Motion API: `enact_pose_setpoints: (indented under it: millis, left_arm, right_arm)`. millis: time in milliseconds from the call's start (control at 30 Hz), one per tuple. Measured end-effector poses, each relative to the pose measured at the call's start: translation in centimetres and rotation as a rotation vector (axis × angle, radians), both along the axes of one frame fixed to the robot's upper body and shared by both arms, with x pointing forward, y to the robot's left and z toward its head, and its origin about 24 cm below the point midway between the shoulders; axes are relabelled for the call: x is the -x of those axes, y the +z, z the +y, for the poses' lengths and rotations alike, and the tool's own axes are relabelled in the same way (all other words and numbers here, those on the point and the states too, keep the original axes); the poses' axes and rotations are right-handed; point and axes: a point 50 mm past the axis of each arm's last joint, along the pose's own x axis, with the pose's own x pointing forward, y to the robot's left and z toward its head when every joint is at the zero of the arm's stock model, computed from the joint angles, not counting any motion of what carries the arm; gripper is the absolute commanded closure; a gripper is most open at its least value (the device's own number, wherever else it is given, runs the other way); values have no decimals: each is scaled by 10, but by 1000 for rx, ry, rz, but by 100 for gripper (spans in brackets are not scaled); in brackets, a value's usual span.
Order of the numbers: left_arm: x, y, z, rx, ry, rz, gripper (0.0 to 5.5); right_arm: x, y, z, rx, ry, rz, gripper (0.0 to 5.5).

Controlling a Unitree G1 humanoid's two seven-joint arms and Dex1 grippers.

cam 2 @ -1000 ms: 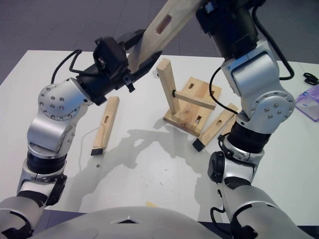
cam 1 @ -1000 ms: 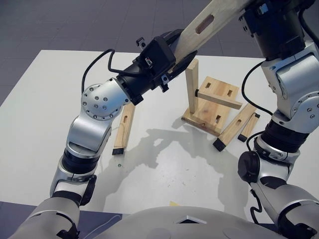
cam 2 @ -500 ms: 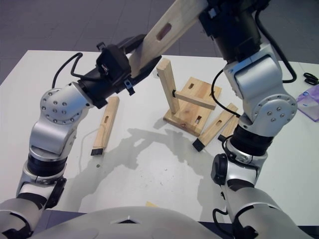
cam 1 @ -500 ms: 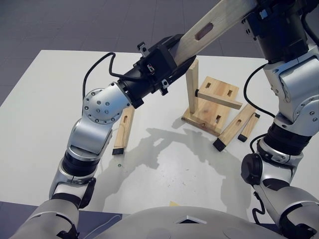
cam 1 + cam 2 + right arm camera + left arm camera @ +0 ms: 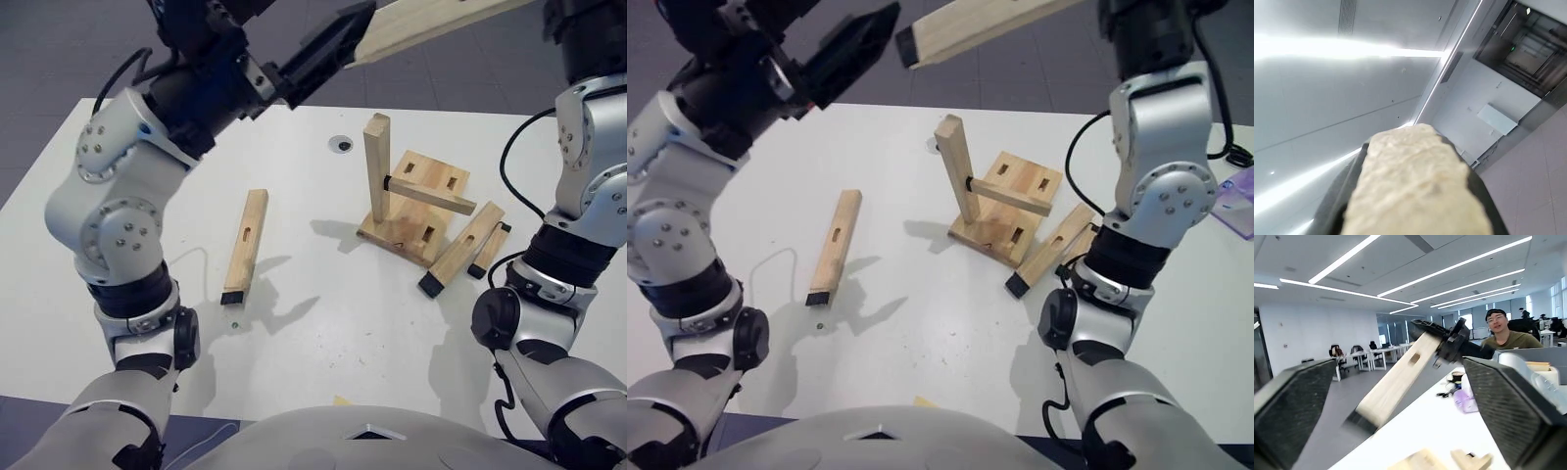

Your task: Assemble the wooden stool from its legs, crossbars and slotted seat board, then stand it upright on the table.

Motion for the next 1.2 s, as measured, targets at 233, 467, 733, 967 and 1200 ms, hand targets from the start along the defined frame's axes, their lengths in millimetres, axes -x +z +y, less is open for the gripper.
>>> enact_pose_setpoints:
  millis: [233,467,733,967,1200]
  left_arm:
    - [-46,-78,7,-204,-260,343,10]
    - [-68,-72,-2,-390,-352,282,10]
    - [-62,-74,-35,-423,-374,153,10]
    - [-36,-90,-36,-416,-405,171,10]
    - [-22,-74,-33,-345,-364,127,10]
  right_arm:
    - [-17,-16,-23,16,-211,125,441]
    - [-22,-20,-12,58,-172,114,441]
    - [-17,-41,18,613,-211,112,441]
    - [-15,-60,46,964,-95,143,441]
    - [-12,-73,73,1075,70,174,442]
